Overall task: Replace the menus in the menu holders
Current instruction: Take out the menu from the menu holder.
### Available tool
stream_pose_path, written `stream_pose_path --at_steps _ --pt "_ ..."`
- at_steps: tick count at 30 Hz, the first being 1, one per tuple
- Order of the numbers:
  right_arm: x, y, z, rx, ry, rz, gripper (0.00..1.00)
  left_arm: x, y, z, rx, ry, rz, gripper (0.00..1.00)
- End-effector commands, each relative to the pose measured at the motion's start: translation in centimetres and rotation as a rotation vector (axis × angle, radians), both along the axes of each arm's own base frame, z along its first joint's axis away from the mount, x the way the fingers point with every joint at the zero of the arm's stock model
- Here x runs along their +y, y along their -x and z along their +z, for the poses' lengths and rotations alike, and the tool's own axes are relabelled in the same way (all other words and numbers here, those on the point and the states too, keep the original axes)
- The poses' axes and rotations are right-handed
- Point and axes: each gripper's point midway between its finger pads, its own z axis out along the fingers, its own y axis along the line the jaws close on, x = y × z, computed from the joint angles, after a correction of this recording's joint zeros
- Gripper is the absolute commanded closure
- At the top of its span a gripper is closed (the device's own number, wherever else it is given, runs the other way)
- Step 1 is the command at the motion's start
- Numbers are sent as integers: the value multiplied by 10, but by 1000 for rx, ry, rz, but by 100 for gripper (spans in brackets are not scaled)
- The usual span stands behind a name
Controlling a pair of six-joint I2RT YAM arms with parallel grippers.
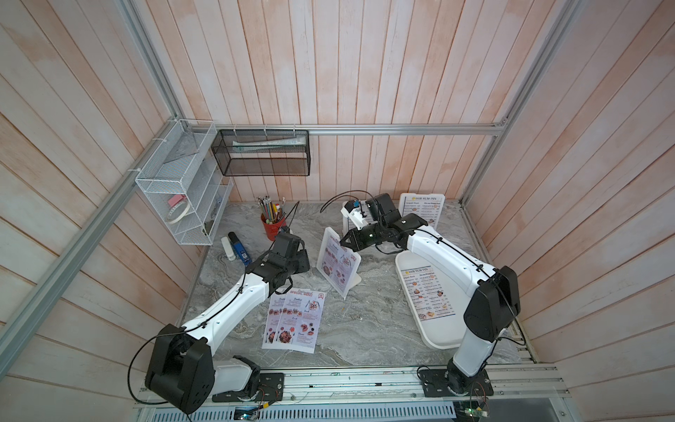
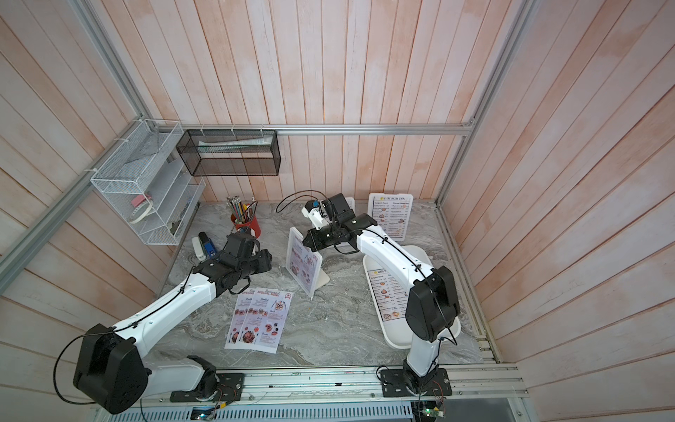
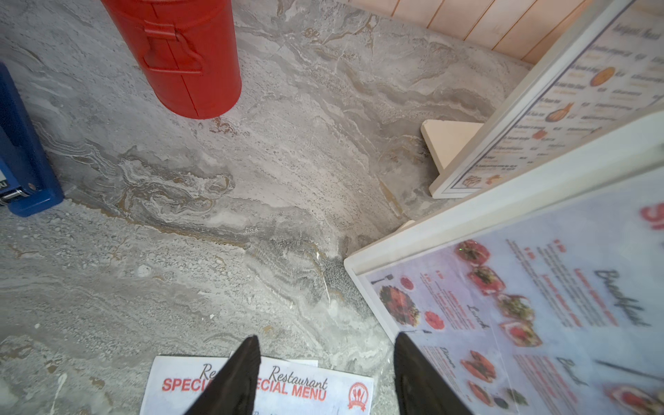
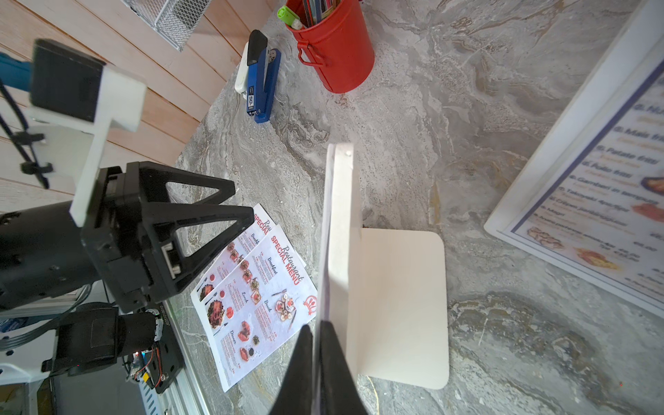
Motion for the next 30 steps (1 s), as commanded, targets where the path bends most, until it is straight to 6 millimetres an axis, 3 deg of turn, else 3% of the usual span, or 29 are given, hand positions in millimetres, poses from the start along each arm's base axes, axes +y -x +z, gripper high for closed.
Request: stream_pose_path --at_steps 1,22,23,30 --pt "4 5 10 19 -49 8 91 6 4 0 -6 -18 7 38" --pt "-9 1 36 -12 -110 -23 96 6 4 -2 -6 -6 16 38" --pt "-9 1 38 -20 -109 -24 100 6 4 -1 -8 -4 17 38" --pt "-15 -4 70 -96 -121 -37 100 10 0 22 -56 -13 37 38"
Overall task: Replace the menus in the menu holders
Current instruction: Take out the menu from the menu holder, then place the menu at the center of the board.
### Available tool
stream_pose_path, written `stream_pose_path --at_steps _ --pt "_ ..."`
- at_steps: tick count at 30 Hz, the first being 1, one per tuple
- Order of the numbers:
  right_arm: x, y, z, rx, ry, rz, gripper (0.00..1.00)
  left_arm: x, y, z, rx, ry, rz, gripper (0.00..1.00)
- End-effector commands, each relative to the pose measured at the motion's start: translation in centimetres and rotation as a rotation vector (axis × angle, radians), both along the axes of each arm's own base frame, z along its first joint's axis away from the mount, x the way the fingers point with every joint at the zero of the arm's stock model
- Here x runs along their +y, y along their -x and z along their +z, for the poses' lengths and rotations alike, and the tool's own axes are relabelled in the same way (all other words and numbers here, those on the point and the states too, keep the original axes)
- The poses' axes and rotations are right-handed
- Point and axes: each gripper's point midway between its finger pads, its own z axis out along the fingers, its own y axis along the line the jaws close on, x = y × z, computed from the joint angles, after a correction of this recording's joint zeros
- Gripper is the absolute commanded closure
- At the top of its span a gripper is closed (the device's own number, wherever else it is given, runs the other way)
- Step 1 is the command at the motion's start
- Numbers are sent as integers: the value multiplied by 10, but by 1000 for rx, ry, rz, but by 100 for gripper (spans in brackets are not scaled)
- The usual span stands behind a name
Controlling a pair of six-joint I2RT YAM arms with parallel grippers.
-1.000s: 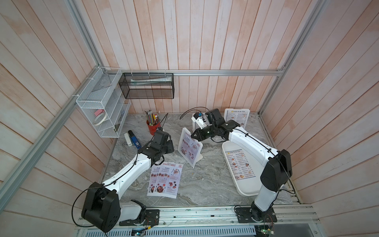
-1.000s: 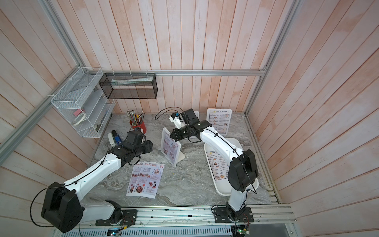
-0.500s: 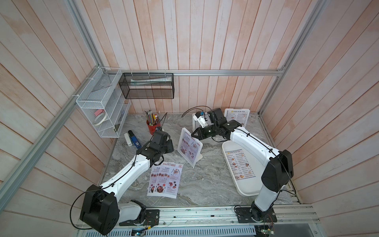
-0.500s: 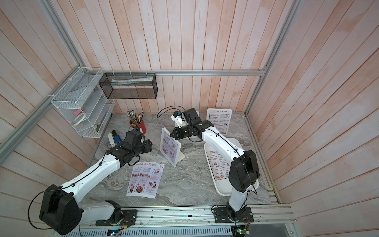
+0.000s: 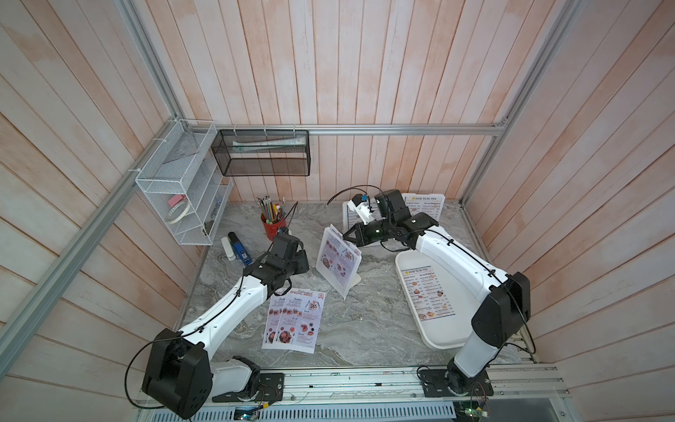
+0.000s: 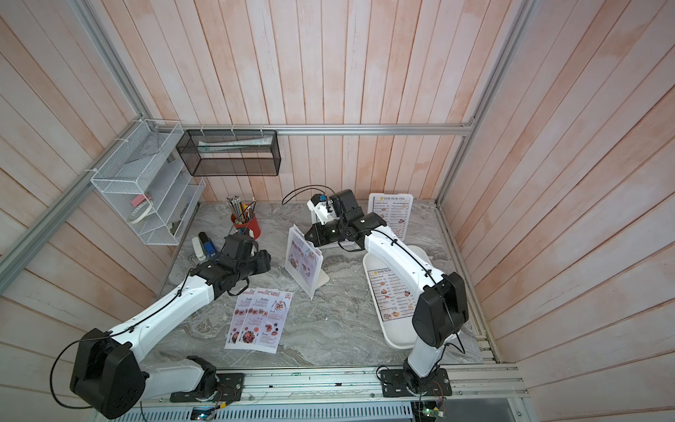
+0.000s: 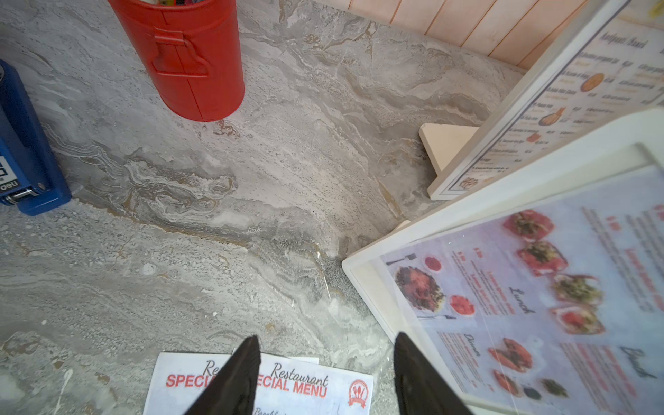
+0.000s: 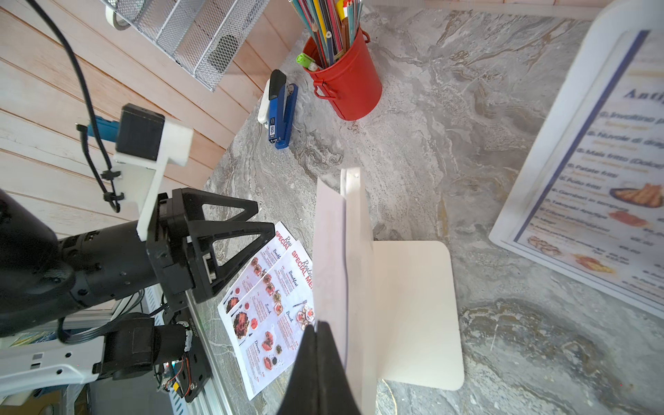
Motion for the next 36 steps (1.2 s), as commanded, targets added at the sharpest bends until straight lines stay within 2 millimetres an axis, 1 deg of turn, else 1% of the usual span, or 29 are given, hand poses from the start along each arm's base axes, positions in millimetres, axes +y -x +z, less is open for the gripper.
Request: stream_pose_path --at_steps 1,5,7,10,12,14,16,17,18,20,21,24,27,29,31,33,34,35,36 --pt "-5 -4 43 -103 -35 -7 100 7 -5 27 -59 -11 28 38" --pt "-8 -5 77 -166 -67 -8 100 9 -11 50 -98 -23 33 38" --pt "-9 -3 98 -203 -87 -5 100 11 -13 60 -114 -29 38 38" --pt "-11 5 135 -266 -134 11 100 21 -16 72 -130 -44 62 38" --pt "-9 15 157 -297 -177 39 100 37 -17 79 -137 -47 97 38" --pt "-1 28 169 -313 -210 82 100 53 -17 85 -145 -44 134 38" --pt "14 44 173 -315 -236 135 100 70 -18 90 -149 -35 175 37" --pt "24 54 173 -313 -249 171 100 77 -18 91 -149 -32 192 37" --pt "36 65 172 -308 -261 212 100 86 -20 92 -146 -30 215 36" --pt "62 86 165 -283 -273 286 100 102 -22 91 -135 -28 257 35" --pt "76 98 160 -267 -281 327 100 109 -24 90 -129 -26 276 34" --pt "110 132 143 -210 -296 440 100 126 -27 90 -127 -20 331 33" --pt "134 168 126 -139 -312 548 100 144 -28 89 -114 -29 377 33" --pt "142 184 112 -98 -304 593 100 149 -28 90 -110 -38 390 33" --pt "142 193 100 -59 -300 615 100 150 -28 90 -112 -37 389 33" --pt "137 190 84 -20 -300 603 100 148 -28 90 -113 -32 381 33" --pt "135 184 73 2 -295 592 100 148 -28 89 -112 -32 379 33" --pt "131 174 58 31 -286 572 100 147 -28 87 -108 -31 376 33" --pt "128 162 39 57 -267 548 100 147 -28 85 -103 -28 374 33"
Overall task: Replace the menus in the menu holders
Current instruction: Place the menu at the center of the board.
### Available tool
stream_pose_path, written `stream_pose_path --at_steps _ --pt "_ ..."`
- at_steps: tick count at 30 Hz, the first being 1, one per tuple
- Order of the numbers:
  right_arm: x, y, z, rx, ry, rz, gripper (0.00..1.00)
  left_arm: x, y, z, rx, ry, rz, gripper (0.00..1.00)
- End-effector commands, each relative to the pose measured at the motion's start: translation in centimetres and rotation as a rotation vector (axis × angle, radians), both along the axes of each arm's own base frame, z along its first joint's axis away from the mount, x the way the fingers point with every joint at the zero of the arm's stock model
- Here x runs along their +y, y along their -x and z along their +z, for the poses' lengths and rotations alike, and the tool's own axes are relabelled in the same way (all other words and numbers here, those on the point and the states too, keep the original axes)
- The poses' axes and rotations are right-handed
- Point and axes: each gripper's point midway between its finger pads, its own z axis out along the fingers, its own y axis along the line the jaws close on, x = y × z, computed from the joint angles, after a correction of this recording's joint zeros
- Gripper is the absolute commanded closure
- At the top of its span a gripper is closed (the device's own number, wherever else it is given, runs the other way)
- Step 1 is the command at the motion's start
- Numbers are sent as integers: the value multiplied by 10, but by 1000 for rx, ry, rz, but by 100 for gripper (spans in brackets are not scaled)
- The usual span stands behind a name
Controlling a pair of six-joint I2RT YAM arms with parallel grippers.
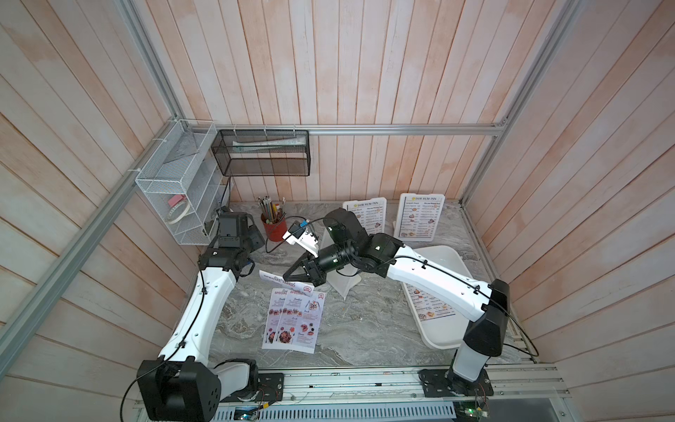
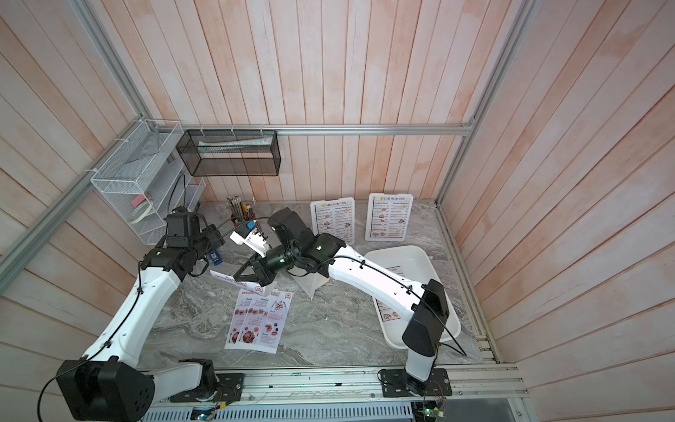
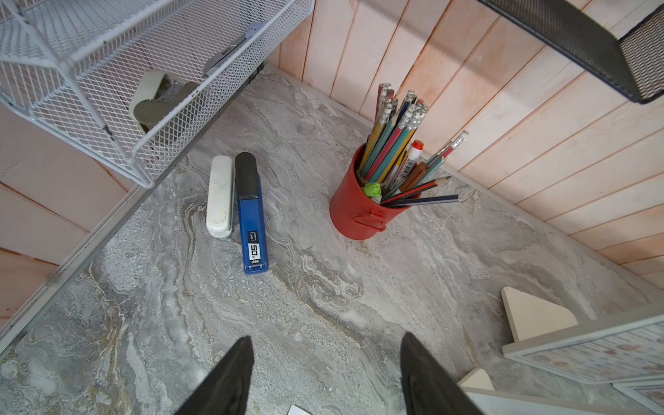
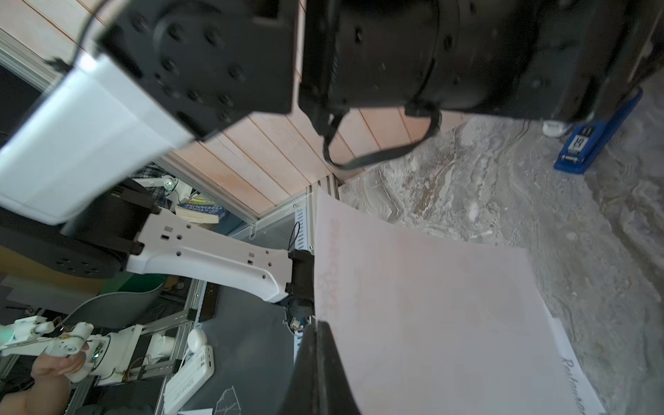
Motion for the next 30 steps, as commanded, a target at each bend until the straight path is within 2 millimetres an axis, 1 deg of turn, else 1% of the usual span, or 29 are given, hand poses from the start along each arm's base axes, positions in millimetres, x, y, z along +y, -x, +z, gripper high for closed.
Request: stream_pose_path --at_steps 1,3,6,7,8,11,13,15,17,20,24,27,29,30 --pt "-13 -32 -32 67 14 -48 100 -4 -1 -2 10 7 -23 33" --pt "-16 -52 -76 78 82 -85 100 -5 0 -5 15 17 -27 33" --pt "-9 -67 -129 62 175 -94 100 -7 2 -9 21 25 -33 33" --pt "-6 -70 -142 58 193 -96 100 -7 2 -11 23 26 -35 33" --pt "-2 -76 -153 52 208 -110 100 -7 4 -13 29 26 -35 33" --pt "7 -96 -178 8 246 -173 100 -11 7 -23 44 42 -53 33" --pt "9 -106 -189 -15 272 -200 100 -14 9 -29 52 58 -64 33" --pt "10 -113 -196 -33 301 -216 100 -18 10 -35 63 68 -75 33" --pt "10 -114 -191 -47 303 -220 91 -20 12 -39 69 68 -82 33" --pt "8 -118 -165 -79 276 -240 76 -26 14 -40 69 67 -100 33" --pt "0 -120 -121 -107 235 -261 69 -41 17 -37 76 55 -143 33" --pt "-16 -114 -81 -83 177 -265 67 -54 23 -31 87 40 -183 34" --pt "-35 -116 -51 -81 137 -316 64 -67 30 -23 76 33 -228 34" --pt "-45 -118 -41 -84 128 -348 61 -72 33 -18 69 33 -247 34"
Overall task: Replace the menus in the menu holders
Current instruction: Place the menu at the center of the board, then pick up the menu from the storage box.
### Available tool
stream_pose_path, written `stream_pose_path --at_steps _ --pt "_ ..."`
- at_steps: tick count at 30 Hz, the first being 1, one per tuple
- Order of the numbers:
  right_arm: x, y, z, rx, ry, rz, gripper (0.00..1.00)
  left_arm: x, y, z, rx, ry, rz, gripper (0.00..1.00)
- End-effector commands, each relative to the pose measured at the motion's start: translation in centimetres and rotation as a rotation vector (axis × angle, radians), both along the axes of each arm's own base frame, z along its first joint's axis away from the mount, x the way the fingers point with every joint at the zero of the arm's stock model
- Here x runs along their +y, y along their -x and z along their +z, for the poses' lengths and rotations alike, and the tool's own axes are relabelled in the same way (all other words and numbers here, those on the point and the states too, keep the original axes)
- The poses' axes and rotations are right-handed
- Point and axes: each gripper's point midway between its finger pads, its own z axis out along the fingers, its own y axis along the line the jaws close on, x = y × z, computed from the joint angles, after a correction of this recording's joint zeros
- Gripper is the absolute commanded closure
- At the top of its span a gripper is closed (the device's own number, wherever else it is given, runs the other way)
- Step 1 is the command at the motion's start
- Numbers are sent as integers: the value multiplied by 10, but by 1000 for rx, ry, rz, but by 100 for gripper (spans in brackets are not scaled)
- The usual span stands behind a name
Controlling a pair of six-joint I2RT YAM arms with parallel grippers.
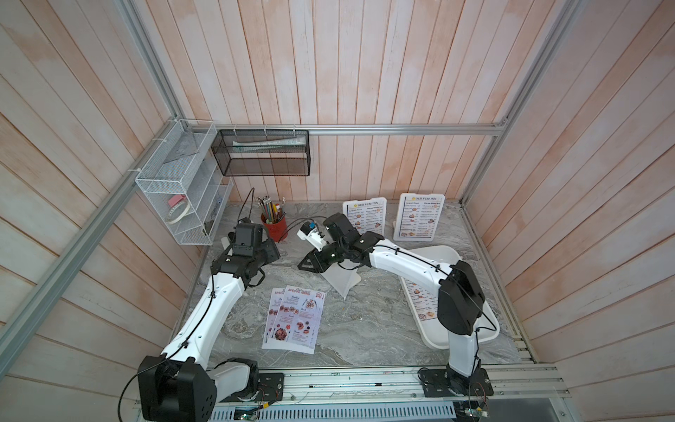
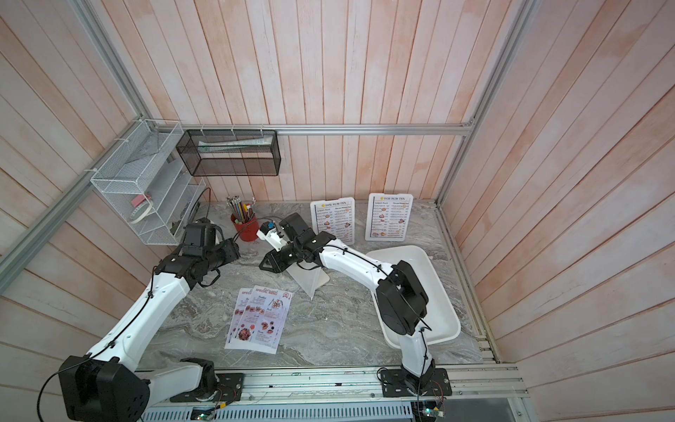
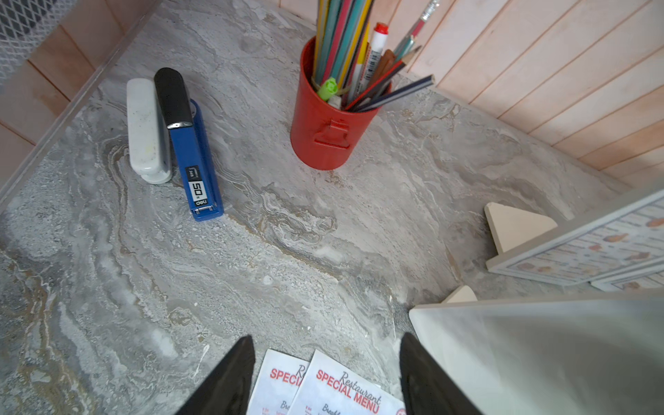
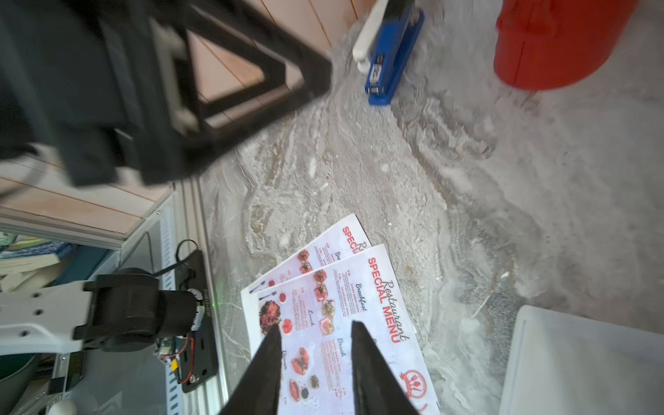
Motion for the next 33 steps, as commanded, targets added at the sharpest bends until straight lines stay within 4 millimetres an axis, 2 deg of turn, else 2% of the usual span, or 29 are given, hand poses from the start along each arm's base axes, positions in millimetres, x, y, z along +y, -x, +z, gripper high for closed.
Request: stream_pose_path --at_steps 1,3,5,9,11,13,15,17,18,22,25,29,33 --pt "-40 -6 55 -17 -63 -98 59 -17 12 28 -47 2 -66 34" --pt "-69 -13 70 -13 -78 -165 57 -32 19 37 -58 10 -111 34" --pt "-106 -22 77 0 -86 -247 53 -54 28 44 -67 17 -170 34" --pt "-190 -44 66 53 -77 -464 48 -104 50 49 -64 11 -310 35" --pt "-242 -55 49 86 -59 -613 47 -129 63 52 -65 12 -363 35" --pt "-284 -59 28 120 -34 -725 45 -149 75 58 -78 20 -406 35" --pt "-324 -62 0 145 15 -855 41 -171 85 65 -91 29 -453 35" --pt "-363 -63 -37 173 86 -981 38 -198 96 72 -98 31 -512 34" --pt "-377 -62 -52 184 116 -1030 38 -211 101 74 -102 25 -538 34" --pt "-422 -56 -112 243 188 -1198 33 -271 126 73 -95 11 -664 34" --pt "-443 -56 -140 271 208 -1277 30 -310 141 70 -94 18 -726 35" --pt "-466 -54 -169 315 278 -1345 28 -358 166 54 -61 22 -815 33" --pt "-479 -50 -185 316 329 -1376 26 -391 177 28 -10 63 -850 33"
